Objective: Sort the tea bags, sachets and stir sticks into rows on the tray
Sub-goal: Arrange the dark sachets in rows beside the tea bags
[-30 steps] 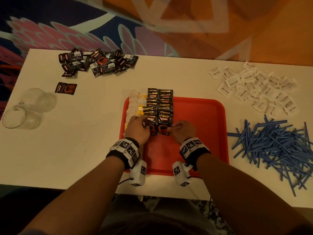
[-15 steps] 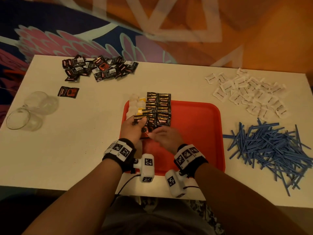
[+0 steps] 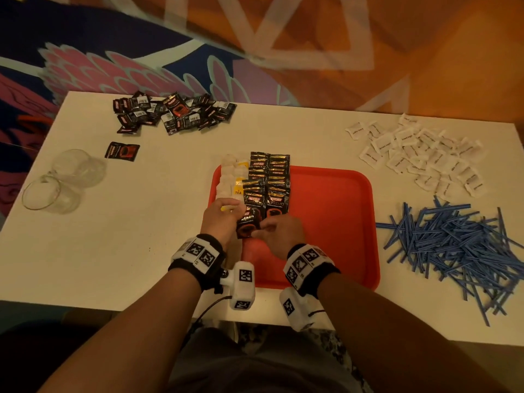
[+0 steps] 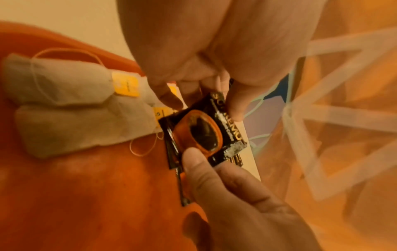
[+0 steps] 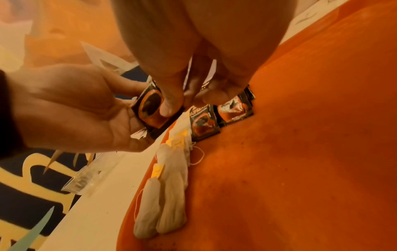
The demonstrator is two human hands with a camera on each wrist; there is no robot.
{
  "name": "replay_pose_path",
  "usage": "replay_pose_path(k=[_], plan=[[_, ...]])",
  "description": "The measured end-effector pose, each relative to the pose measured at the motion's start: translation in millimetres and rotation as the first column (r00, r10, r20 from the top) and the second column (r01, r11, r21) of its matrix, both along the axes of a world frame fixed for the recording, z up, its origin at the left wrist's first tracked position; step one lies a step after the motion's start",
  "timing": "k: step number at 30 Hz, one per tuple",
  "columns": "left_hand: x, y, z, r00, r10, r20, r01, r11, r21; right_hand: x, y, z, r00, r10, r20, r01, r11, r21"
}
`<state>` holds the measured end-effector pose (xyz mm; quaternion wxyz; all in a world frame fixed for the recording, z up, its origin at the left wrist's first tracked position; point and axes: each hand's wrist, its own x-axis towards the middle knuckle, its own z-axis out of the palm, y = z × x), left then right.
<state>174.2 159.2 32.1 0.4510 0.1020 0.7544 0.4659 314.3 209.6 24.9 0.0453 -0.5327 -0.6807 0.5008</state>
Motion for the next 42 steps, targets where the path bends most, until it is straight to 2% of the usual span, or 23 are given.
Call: replay_pose_path(k=[2,10,22,27,33,36,39,41,42], plan=[[-4,-3,-1,0.998,0.005,-0.068,-0.006,1.0,-0.015,2,-1,-6,1.0,-0.02,0.021,0.02,1.0,-0.016],[-33,-28,-7,0.995,0.079,-0.062,-0.083,0.995,-0.059,-2,9,-23,0.981,-0.107,0.163,0.126,0.985,-0.115],[-56,-51,-19,0.99,0.128,-0.064,-0.133,0.987,-0.085,-23,15,-39,0.953,-0.101,0.287,0.121,0.991,-0.055],[-67,-52,-25,0.989,0.072,-0.132,-0.085,0.992,-0.095,-25,15,-39,0.93,-0.079,0.36,0.09,0.996,-0.015],[-93,-45,-30,0.964,-0.062,-0.259,0.023,0.989,-0.149,-22,11,-37,0.925,-0.14,0.353,0.157,0.987,-0.02],[-115,-28,-24,0.903,-0.234,-0.361,0.156,0.96,-0.23,-21,9,-34,0.927,-0.151,0.342,0.174,0.984,-0.036],[-145,-3,-20,0.764,-0.449,-0.464,0.301,0.884,-0.358,-22,11,-25,0.944,-0.159,0.29,0.174,0.984,-0.026],[-177,15,-19,0.695,-0.524,-0.493,0.328,0.841,-0.431,-28,14,-17,0.95,-0.143,0.276,0.149,0.989,-0.001],[-195,24,-19,0.635,-0.577,-0.513,0.34,0.806,-0.485,-31,15,-13,0.953,-0.129,0.274,0.132,0.991,0.006]])
